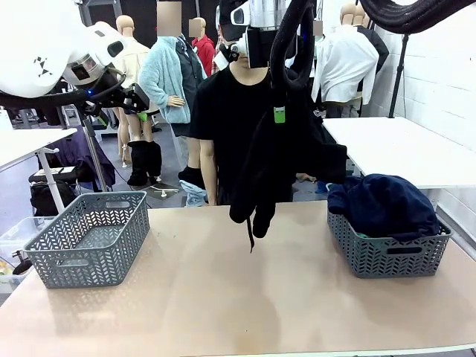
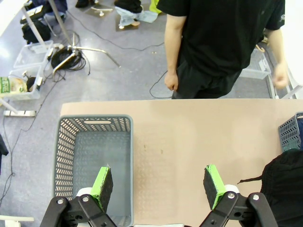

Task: Sort the tops and bottoms.
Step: Sort the clothes according to human instructions.

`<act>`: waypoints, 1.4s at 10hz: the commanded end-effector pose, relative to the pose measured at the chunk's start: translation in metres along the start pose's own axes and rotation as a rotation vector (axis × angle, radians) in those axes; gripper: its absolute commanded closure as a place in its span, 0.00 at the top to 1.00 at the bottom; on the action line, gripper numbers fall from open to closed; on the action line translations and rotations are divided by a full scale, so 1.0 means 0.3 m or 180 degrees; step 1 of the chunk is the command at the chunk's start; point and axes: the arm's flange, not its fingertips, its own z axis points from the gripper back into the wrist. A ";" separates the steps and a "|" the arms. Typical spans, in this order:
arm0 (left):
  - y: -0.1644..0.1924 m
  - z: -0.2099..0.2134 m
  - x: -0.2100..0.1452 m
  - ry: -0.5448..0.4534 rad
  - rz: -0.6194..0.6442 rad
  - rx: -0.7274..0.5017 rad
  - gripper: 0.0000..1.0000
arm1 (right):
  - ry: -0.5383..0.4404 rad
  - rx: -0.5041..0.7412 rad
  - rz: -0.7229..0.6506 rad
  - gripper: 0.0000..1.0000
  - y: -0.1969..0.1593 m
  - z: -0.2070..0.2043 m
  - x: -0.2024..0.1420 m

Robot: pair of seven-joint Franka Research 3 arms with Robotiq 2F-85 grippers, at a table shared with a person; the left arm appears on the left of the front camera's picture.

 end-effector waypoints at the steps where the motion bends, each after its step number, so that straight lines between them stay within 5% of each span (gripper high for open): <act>1: -0.005 0.002 0.001 0.0002 0.0066 0.0040 1.00 | -0.0043 -0.0037 0.0027 0.00 0.000 0.008 -0.008; 14: -0.005 0.002 0.001 0.0002 0.0066 0.0040 1.00 | -0.0043 -0.0037 0.0027 0.00 0.000 0.008 -0.008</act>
